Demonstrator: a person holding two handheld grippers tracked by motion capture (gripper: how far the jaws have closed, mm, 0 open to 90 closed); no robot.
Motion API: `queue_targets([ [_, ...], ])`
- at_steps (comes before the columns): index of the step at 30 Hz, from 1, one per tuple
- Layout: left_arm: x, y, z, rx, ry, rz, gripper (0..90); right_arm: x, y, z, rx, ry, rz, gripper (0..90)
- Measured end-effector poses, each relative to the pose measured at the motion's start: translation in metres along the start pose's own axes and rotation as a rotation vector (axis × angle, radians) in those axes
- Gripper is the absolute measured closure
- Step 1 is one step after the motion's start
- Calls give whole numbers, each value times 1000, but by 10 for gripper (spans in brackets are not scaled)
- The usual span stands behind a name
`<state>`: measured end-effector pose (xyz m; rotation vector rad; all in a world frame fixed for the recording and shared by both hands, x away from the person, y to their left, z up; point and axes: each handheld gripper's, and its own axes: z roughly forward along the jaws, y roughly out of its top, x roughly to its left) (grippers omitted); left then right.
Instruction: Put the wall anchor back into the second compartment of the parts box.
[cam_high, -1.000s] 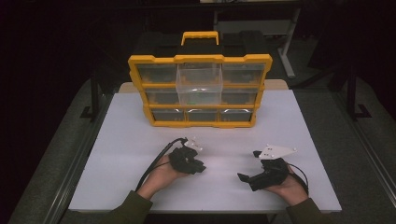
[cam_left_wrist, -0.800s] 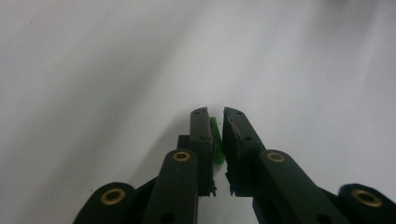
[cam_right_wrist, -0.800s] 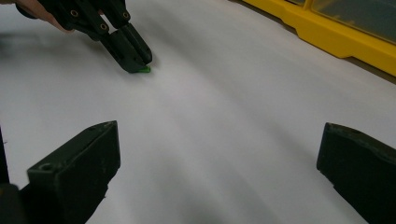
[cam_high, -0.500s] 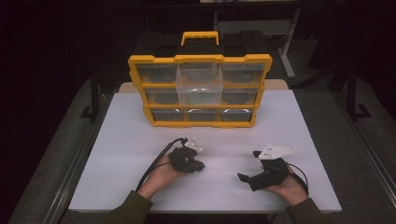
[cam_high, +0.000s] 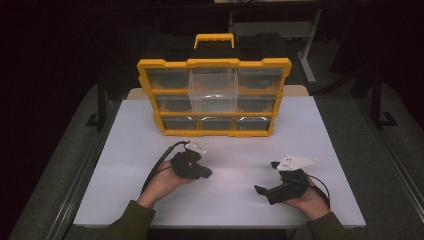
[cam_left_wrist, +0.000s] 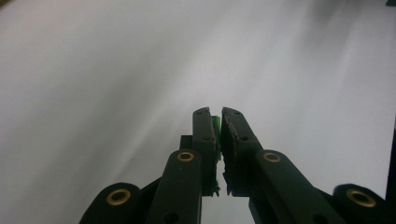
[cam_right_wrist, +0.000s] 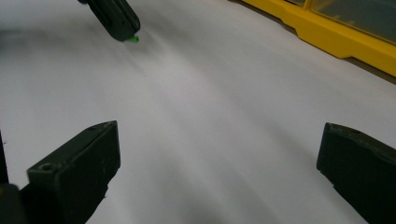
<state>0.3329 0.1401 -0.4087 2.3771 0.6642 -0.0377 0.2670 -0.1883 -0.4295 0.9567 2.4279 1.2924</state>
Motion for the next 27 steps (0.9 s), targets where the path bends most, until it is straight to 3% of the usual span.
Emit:
queue_targets([
  [8, 15, 5, -34, -49, -1, -43, 846, 0, 0, 1, 2, -2, 14, 0],
  [9, 19, 6, -39, -38, -1, -20, 846, -1, 0, 1, 1, -1, 14, 0],
  [27, 35, 46, -122, -110, 1, -45, 847, -1, 0, 1, -3, 0, 13, 0],
])
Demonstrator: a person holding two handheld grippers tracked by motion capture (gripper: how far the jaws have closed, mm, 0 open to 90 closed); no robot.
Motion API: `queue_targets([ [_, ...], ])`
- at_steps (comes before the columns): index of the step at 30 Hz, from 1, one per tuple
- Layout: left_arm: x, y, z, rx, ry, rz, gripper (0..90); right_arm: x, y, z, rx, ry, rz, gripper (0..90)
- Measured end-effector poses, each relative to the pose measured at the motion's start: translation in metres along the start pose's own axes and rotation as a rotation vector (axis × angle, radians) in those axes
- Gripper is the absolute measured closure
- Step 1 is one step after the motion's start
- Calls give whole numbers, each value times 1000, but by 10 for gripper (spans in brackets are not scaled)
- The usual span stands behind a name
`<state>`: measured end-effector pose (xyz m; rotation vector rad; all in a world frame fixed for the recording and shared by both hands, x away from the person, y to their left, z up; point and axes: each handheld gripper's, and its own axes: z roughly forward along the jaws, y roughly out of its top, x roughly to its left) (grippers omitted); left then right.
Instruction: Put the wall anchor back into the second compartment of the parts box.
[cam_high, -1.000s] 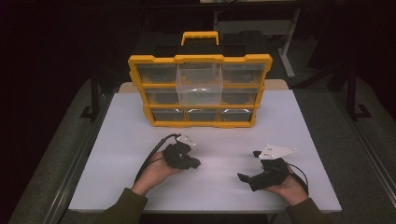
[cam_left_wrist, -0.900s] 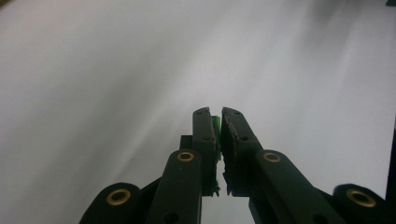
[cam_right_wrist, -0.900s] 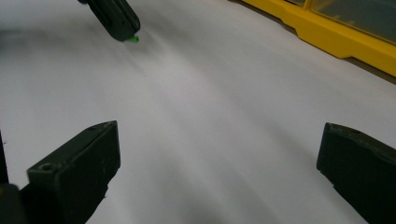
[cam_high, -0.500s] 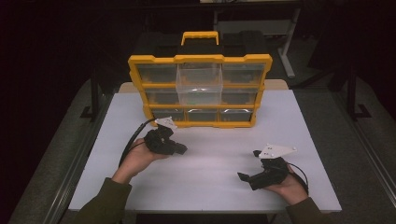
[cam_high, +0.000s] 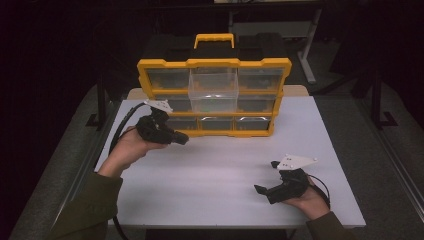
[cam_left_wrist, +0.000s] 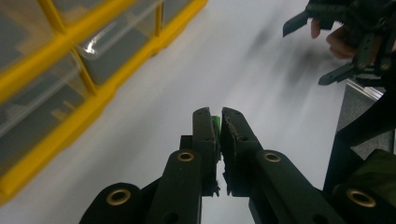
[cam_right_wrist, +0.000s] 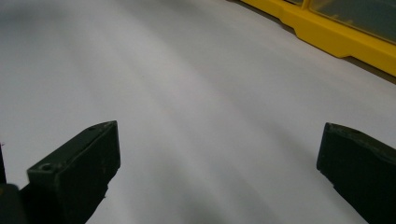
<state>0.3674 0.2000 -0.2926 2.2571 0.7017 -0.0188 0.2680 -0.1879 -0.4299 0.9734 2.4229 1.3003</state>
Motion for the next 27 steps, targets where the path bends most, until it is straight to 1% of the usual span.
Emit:
queue_targets([
  [3, 0, 11, -12, 5, 7, 11, 846, 0, 0, 0, -2, 1, 1, 0],
  [7, 1, 27, -29, -2, 25, 28, 846, 0, 0, 0, -3, 0, -4, 0],
  [9, 1, 35, -37, -9, 26, 33, 847, 0, 0, 0, -3, 0, -3, 0],
  [19, 2, 81, -76, -32, 57, 65, 846, 0, 0, 0, -2, 1, -2, 0],
  [23, -2, 98, -87, -43, 62, 87, 846, 0, 0, 0, -4, 2, -3, 0],
  [26, -7, 109, -90, -52, 63, 97, 846, 0, 0, 0, -4, 2, -3, 0],
  [27, -8, 112, -90, -52, 63, 105, 846, 0, 0, -1, -4, 3, -2, 0],
])
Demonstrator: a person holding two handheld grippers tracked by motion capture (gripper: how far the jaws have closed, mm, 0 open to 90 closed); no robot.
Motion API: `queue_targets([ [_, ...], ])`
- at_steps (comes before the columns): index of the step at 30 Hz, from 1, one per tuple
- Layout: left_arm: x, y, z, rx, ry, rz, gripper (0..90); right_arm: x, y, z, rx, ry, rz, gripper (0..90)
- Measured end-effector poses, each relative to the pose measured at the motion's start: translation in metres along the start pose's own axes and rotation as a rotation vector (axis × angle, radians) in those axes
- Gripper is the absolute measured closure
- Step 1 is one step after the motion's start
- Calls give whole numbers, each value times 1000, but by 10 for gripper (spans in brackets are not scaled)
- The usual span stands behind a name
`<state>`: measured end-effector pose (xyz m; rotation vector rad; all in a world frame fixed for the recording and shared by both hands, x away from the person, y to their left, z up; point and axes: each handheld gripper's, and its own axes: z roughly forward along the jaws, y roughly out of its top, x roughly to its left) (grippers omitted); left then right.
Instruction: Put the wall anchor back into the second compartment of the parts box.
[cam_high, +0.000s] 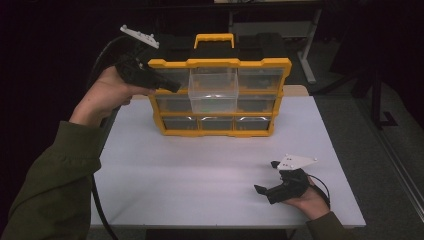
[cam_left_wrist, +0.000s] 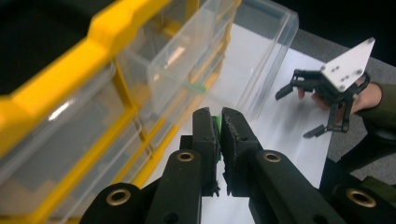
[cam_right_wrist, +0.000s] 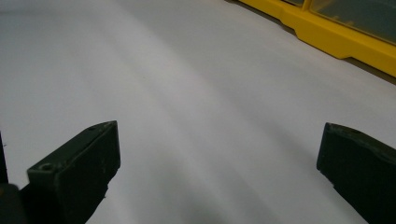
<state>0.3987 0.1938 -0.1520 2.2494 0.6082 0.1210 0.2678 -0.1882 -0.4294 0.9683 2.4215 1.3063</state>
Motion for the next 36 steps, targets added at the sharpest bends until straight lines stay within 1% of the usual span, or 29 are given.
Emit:
queue_targets([
  [5, -5, 14, 8, 5, -7, 9, 846, 1, 0, -1, -1, 1, 1, 0],
  [7, -6, 19, 13, 15, -12, 20, 846, 1, 0, -1, 0, 1, 3, 0],
  [12, -9, 29, 27, 35, -17, 30, 845, 1, 0, -1, -1, 2, 0, 0],
  [15, -11, 33, 34, 45, -16, 37, 845, 1, 0, -1, -5, 3, -1, 0],
  [19, -10, 35, 41, 56, -21, 45, 844, 1, 0, -1, -6, 5, -6, 0],
  [21, -10, 35, 43, 51, -19, 34, 842, 1, 0, -1, -5, 4, -1, 0],
  [23, -8, 35, 43, 42, -13, 26, 811, 1, 0, -1, -5, 4, -3, 0],
  [24, -7, 35, 42, 46, -8, 31, 795, 1, 0, -1, -6, 4, -4, 0],
  [27, -7, 34, 40, 31, -11, 24, 774, 1, 0, -1, -5, 4, -3, 0],
  [30, -7, 33, 35, 23, -12, 31, 750, 1, 0, -1, -6, 4, -2, 0],
  [34, -7, 27, 27, 0, 0, 34, 690, 1, 0, -2, -7, 4, -5, 0],
  [36, -6, 22, 22, -14, 2, 28, 656, 1, 0, -1, -7, 4, -3, 0],
])
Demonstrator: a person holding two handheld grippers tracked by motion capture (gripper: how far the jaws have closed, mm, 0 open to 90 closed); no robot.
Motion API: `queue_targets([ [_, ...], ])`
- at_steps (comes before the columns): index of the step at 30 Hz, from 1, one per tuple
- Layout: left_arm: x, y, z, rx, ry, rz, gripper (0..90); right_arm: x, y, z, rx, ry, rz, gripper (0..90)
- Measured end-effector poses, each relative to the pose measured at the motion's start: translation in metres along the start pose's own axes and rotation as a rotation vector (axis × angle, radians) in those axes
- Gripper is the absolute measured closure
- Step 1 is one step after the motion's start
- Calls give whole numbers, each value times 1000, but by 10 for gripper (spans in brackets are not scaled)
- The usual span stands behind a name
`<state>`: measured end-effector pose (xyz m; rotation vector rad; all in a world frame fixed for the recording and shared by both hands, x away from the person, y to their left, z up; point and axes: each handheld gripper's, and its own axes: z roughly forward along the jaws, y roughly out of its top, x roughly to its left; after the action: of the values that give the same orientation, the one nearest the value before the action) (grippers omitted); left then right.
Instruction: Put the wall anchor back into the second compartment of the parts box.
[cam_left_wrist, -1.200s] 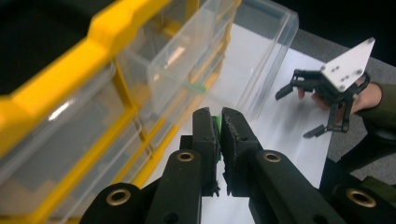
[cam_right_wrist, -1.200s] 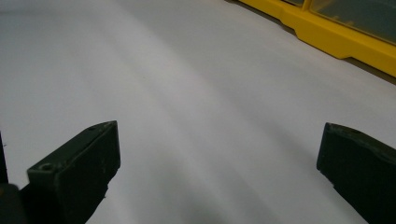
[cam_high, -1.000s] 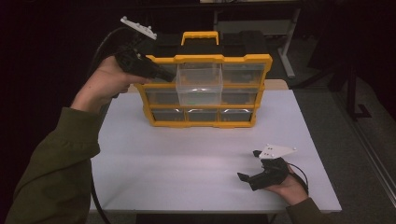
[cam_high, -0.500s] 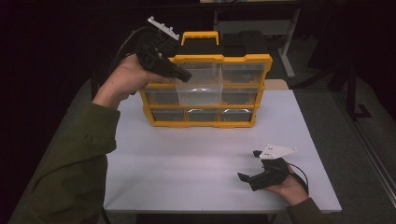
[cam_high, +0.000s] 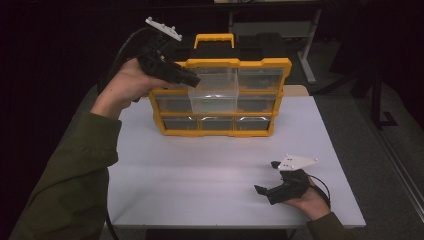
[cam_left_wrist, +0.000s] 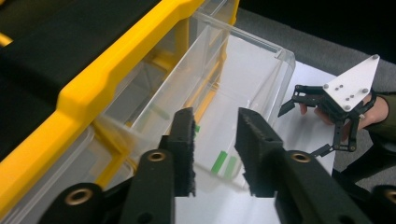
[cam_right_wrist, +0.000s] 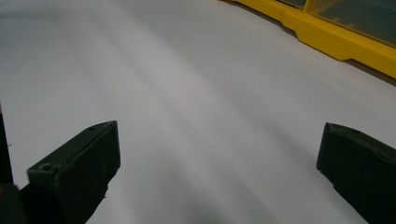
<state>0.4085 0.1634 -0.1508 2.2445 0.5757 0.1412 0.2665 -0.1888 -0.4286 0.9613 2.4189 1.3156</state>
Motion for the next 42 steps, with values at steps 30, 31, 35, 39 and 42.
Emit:
queue_targets([
  [30, -3, -105, 6, -56, 67, 6, 67, 0, 0, 1, 3, 1, -4, 0],
  [31, -4, -108, 7, -59, 69, 4, 52, 0, 0, 1, 1, 1, -7, 0],
  [35, -8, -123, 16, -67, 78, -1, 0, 0, 0, 1, -1, 1, -6, 0],
  [39, -13, -138, 24, -83, 87, 5, 0, 0, 0, 1, -2, 2, -6, 0],
  [42, -17, -150, 33, -84, 83, 6, 0, 0, 0, 1, -3, 1, -6, 0],
])
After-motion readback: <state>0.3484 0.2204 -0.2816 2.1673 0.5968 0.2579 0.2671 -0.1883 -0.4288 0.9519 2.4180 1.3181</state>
